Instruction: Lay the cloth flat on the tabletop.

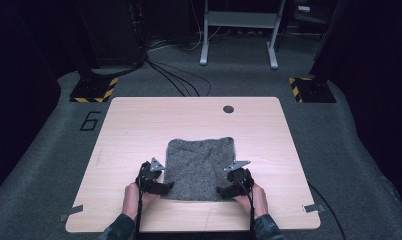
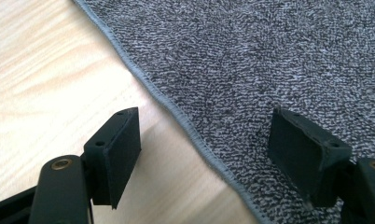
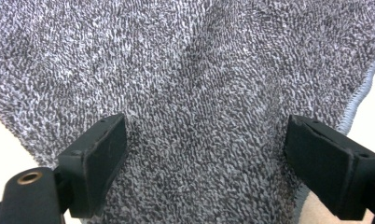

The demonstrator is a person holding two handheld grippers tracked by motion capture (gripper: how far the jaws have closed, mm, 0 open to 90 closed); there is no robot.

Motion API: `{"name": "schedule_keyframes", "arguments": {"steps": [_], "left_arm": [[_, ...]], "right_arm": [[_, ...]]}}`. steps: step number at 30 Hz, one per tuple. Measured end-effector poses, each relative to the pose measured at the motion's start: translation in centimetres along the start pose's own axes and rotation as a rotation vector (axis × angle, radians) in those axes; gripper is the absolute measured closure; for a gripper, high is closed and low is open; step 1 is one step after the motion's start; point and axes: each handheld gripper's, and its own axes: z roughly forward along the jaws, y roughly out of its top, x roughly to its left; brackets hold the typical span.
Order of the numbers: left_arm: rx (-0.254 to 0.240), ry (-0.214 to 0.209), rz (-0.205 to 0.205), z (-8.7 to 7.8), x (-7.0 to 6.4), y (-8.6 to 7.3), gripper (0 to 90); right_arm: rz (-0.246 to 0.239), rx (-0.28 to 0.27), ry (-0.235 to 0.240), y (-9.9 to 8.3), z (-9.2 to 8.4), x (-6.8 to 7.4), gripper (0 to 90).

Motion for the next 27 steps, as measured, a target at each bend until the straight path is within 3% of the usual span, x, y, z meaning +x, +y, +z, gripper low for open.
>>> {"name": "schedule_keyframes", "arguments": {"steps": [13,21,25,27], "left_arm": [[-0.006,0.000,-0.014,-1.2,-0.8,-1.6,24.0],[-0.062,-0.015,-0.067,-2.3,1.3,0.2,19.2],[-0.078,-0.018,-0.094,-2.1,2.8,1.4,19.0],[-0.075,-0.039,-0.112,-1.9,3.6,1.9,18.9]], "right_arm": [[-0.004,-0.023,0.004,-1.3,-0.8,1.4,14.8],[0.012,-0.066,-0.002,-0.8,-1.8,1.9,15.3],[-0.013,-0.087,0.004,0.0,-2.2,2.7,15.4],[-0.039,-0.086,0.013,0.4,-2.4,3.1,15.4]]}}
